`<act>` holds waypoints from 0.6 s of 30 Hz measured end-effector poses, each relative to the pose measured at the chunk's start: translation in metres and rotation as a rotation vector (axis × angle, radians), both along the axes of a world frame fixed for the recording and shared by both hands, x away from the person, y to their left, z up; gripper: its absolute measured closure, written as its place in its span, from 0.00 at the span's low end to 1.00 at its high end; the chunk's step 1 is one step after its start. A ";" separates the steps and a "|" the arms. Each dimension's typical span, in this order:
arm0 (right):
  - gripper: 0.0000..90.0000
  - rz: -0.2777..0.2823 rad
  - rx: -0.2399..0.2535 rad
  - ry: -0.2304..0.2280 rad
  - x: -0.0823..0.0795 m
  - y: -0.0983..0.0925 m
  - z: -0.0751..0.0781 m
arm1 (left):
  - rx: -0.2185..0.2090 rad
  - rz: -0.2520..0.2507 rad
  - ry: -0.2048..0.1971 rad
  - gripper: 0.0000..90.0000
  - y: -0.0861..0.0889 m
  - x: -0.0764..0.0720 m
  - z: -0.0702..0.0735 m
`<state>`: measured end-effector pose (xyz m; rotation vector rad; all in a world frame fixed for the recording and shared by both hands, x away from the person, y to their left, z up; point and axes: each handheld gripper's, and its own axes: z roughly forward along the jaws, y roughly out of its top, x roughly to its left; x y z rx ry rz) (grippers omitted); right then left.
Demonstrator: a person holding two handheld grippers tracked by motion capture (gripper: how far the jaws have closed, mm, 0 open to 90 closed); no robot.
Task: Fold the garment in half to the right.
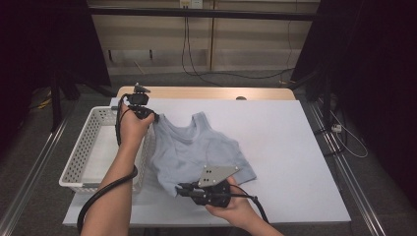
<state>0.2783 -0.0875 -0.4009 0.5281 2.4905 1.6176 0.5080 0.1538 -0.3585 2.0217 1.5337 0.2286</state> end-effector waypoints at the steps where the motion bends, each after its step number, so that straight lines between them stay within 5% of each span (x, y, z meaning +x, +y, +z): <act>1: 0.94 -0.002 -0.004 -0.007 -0.001 0.001 0.001 | 0.001 -0.002 0.002 0.95 0.001 0.000 0.001; 10: 0.95 -0.009 -0.055 -0.019 0.000 0.004 -0.005 | 0.009 0.000 0.003 0.95 0.000 -0.004 -0.003; 18: 0.95 -0.013 -0.008 0.005 0.003 -0.001 -0.002 | 0.023 -0.003 0.000 0.95 0.001 -0.003 0.002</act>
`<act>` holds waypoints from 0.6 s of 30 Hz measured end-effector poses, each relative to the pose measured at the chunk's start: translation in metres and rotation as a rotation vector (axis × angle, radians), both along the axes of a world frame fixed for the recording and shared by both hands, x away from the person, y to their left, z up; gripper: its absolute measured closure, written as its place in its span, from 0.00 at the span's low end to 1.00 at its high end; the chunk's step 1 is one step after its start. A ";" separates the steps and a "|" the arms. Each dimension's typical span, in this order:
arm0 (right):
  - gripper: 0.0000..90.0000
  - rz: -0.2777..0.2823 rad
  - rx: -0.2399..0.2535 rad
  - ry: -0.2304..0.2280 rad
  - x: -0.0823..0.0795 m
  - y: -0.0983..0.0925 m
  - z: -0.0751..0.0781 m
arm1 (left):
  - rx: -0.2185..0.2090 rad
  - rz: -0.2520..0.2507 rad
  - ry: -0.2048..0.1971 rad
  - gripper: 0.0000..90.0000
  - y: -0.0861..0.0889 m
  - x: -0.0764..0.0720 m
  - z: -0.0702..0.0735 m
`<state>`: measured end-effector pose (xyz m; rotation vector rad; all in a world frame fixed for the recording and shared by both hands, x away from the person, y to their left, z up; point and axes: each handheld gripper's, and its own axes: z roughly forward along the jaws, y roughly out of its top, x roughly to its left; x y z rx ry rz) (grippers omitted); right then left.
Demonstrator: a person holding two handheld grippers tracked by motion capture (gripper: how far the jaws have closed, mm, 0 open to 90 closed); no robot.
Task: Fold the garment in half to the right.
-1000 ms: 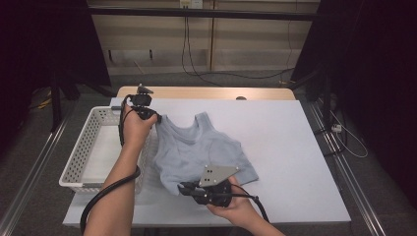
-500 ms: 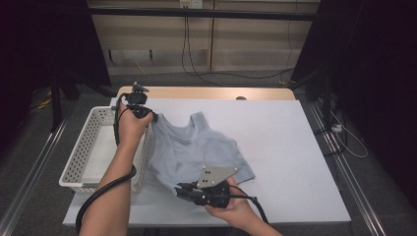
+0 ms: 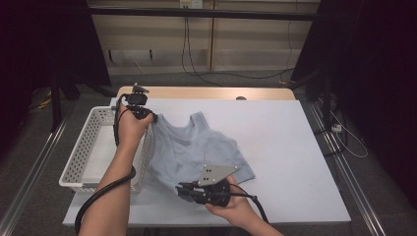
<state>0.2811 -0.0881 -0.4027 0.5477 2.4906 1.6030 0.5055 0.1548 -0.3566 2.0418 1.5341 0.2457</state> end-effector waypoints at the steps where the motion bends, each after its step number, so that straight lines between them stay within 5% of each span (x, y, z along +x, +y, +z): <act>1: 0.95 0.005 0.006 0.005 -0.001 0.000 0.001 | -0.001 0.002 -0.001 0.95 0.000 0.000 0.000; 18: 0.95 0.029 0.030 -0.010 -0.007 0.009 0.008 | 0.022 0.016 0.005 0.95 0.010 0.000 0.007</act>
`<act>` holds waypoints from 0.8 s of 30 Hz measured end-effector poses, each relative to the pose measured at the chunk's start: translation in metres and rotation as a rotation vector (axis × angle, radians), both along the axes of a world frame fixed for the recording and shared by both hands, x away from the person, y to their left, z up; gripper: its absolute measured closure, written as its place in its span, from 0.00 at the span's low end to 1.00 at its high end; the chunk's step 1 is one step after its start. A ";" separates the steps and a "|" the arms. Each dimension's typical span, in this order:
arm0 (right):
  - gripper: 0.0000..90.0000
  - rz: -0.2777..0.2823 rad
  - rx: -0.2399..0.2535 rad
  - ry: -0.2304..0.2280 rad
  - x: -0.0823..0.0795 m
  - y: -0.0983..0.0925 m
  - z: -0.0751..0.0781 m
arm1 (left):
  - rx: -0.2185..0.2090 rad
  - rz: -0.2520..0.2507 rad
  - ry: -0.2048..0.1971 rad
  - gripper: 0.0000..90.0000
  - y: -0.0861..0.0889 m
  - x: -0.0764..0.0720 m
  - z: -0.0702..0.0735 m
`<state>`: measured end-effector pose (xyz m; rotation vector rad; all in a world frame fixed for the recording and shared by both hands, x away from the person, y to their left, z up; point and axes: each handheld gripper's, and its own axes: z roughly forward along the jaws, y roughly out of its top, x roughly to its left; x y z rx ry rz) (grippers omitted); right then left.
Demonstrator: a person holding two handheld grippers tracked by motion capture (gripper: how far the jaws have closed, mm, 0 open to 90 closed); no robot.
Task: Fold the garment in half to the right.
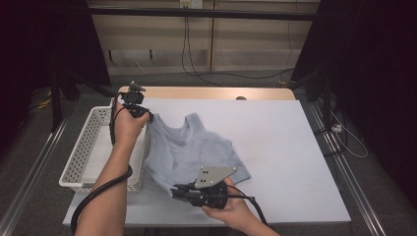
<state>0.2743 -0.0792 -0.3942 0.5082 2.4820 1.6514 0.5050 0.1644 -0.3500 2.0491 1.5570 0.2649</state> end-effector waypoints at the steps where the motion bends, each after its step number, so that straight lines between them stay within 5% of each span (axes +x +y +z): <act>1: 0.95 0.002 0.002 0.001 0.000 0.000 0.000 | 0.000 0.000 0.002 0.95 0.001 0.000 0.000; 24: 0.95 -0.008 0.023 0.005 0.000 -0.004 0.003 | 0.017 0.015 0.007 0.94 0.004 0.000 0.000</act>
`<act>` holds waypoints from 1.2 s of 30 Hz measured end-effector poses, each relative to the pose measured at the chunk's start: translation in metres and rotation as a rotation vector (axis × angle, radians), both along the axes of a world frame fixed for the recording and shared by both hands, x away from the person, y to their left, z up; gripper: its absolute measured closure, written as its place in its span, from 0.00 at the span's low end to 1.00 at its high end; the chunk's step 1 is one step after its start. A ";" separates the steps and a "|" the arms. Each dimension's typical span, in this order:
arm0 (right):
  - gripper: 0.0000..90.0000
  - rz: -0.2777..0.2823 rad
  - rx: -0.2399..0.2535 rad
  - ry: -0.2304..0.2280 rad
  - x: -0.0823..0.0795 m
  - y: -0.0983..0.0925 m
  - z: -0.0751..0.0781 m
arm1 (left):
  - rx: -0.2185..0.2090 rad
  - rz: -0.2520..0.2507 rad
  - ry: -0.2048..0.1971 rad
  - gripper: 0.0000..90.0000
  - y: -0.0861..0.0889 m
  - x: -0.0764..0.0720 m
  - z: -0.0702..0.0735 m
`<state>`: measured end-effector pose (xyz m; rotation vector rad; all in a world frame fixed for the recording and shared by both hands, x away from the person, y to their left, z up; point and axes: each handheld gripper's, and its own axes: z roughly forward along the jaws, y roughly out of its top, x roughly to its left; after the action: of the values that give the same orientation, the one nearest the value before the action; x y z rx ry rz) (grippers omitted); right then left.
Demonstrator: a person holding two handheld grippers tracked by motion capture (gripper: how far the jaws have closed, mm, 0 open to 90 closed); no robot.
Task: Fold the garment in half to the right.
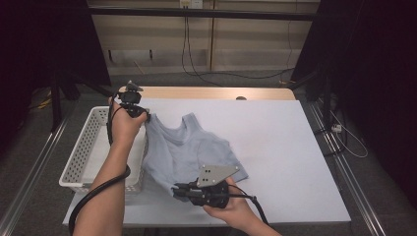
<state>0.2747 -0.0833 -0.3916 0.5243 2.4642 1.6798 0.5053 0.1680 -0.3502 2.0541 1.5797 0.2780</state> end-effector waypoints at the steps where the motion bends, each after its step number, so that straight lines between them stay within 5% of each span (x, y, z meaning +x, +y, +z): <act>1: 0.95 -0.005 0.006 0.003 0.001 -0.002 0.000 | -0.004 0.003 -0.001 0.94 -0.001 0.000 -0.001; 36: 0.95 -0.095 0.027 0.012 0.006 -0.031 0.001 | -0.009 0.037 0.003 0.94 -0.007 0.004 -0.001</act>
<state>0.2805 -0.1148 -0.3907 0.6459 2.3877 1.6800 0.5096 0.1612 -0.3514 2.0210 1.6189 0.2809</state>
